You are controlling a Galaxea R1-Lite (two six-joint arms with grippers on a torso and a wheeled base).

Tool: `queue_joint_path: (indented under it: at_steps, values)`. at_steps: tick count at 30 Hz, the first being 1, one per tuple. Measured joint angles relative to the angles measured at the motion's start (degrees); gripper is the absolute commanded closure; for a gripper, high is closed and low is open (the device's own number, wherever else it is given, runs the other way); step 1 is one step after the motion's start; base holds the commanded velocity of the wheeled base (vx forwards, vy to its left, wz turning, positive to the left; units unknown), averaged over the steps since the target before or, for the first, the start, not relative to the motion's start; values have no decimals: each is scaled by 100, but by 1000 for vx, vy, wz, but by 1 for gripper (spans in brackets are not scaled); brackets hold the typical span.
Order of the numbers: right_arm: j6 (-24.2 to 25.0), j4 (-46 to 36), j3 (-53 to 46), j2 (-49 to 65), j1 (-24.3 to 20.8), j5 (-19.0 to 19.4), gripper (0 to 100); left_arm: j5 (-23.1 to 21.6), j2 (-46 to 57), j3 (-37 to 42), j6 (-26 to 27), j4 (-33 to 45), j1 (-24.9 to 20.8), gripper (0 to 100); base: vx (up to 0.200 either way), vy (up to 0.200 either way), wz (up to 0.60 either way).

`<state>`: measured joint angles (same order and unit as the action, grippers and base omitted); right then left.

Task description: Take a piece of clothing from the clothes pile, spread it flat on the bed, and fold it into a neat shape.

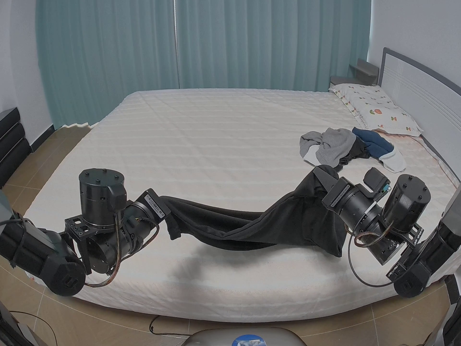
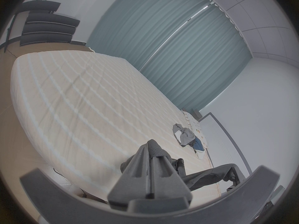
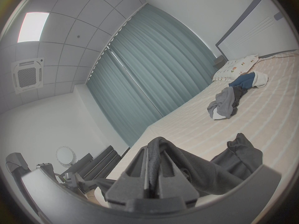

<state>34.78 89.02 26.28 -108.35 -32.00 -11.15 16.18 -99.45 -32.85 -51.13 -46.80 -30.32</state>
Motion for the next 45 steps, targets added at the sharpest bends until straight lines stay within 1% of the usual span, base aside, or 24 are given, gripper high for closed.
queue_joint_path:
  at_steps: [5,11,16,18,23,27,30,33,37,40,43,45]
  values:
    - [20,-4,-250,30,119,-1,100,-6,-2,59,-7,-2,-7,100,0,0,0]
    - [20,-6,-645,215,201,-1,100,-6,15,138,-5,5,-24,100,-200,0,0]
    - [26,-6,-1019,584,171,-4,100,-4,146,168,33,66,-90,100,-200,0,0]
    - [20,-4,-1133,772,160,-15,100,0,243,179,39,200,-134,100,-200,0,0]
    - [-33,-9,-1404,1408,133,-33,100,5,645,171,49,725,-262,100,0,0,0]
    - [-301,-327,-1432,2048,122,-48,100,13,1062,13,72,1163,-308,100,0,0,0]
    - [-479,-866,-1165,2539,118,-50,100,33,1329,-245,137,1513,-302,100,0,0,0]
    - [-583,-1629,-614,2935,118,-44,100,40,1523,-573,206,1818,-232,100,0,0,0]
    - [-642,-2631,323,3296,130,-22,100,46,1681,-1095,272,2261,-74,100,0,0,0]
    - [-656,-3340,1192,3445,172,-9,100,51,1737,-1629,304,2695,69,100,0,0,0]
    - [-656,-3910,2047,3440,297,16,100,51,1715,-2213,323,3099,201,100,0,0,0]
    - [-657,-4142,2550,3335,424,40,100,46,1648,-2577,334,3287,286,100,0,0,0]
